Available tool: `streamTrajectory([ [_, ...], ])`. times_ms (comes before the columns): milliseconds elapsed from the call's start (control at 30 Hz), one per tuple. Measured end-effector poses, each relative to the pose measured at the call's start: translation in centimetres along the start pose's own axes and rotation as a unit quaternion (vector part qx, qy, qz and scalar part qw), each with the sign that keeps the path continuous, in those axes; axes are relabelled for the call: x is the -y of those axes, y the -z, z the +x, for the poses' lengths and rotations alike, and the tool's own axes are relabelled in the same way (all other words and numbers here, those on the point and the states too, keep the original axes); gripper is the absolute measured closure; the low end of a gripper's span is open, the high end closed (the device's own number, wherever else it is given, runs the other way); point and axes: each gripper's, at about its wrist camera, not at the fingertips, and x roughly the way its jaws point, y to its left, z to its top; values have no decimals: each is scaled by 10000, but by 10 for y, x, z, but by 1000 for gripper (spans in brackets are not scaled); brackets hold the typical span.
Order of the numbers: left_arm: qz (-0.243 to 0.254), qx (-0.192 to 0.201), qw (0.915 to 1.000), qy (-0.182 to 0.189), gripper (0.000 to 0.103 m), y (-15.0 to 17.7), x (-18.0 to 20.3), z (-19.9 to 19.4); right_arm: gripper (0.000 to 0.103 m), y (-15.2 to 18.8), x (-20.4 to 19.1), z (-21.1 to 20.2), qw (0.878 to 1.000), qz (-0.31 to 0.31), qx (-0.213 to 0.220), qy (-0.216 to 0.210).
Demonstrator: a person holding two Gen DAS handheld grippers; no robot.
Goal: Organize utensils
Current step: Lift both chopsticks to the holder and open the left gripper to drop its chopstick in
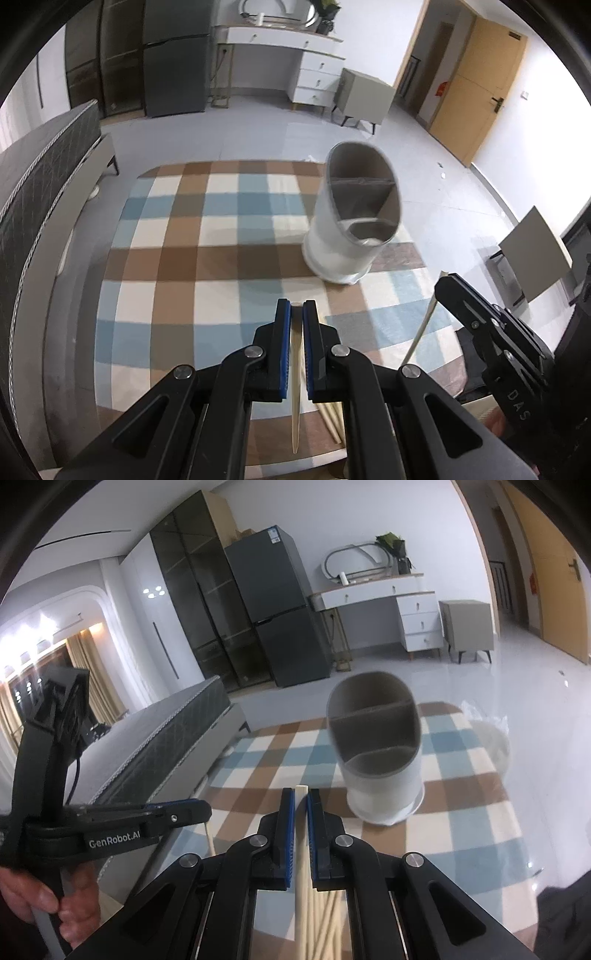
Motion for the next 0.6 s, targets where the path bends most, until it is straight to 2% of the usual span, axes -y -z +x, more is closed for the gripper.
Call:
streamTrajectory([
  [133,-42,144,9997,211,101,-27,10,-14,97,-23,5,-10,9997,-139,203,1],
  [400,-7,682,9962,537,101,-100,31,-36,97,-104,11,-27,9927,-617,1036,-32],
  [600,31,1380,9888,573,101,-155,37,-42,97,-155,8,-16,9794,-1038,1729,-55],
])
